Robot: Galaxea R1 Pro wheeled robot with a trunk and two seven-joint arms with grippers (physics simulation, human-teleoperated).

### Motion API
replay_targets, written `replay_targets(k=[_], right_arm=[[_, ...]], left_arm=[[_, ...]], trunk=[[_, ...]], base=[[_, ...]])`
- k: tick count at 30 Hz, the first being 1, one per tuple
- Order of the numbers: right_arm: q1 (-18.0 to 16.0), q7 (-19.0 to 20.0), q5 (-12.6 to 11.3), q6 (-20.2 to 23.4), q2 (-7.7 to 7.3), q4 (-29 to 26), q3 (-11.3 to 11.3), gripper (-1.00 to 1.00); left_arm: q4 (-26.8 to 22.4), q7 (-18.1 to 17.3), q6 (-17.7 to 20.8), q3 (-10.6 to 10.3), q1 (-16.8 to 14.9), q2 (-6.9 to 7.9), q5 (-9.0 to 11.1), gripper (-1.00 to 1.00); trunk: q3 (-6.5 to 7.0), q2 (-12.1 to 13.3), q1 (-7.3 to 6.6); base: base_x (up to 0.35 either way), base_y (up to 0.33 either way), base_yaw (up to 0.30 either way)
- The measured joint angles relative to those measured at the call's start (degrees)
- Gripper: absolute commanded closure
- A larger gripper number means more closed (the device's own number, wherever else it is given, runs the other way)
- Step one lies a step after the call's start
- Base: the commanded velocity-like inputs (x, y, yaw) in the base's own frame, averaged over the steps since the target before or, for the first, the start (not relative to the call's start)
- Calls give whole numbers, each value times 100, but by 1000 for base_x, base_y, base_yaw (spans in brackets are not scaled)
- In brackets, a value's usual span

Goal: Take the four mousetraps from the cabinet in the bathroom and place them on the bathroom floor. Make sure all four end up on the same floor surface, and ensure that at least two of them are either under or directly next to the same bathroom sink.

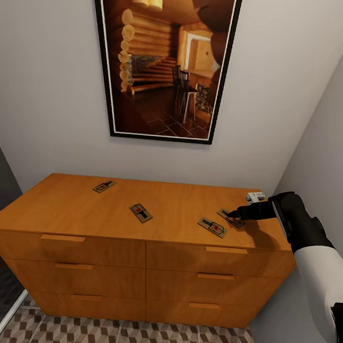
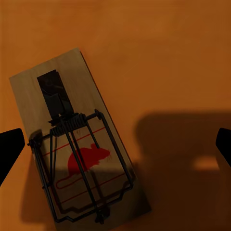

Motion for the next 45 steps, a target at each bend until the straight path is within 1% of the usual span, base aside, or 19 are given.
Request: replay_targets(k=[31, 45], right_arm=[[0, 0, 0, 0, 0, 0, 0, -100], [0, 0, 0, 0, 0, 0, 0, -100]], left_arm=[[3, 0, 0, 0, 0, 0, 0, -100], [-1, 0, 1, 0, 0, 0, 0, -100]], trunk=[[0, 0, 0], [0, 0, 0]], base=[[0, 0, 0], [0, 42, 0]])
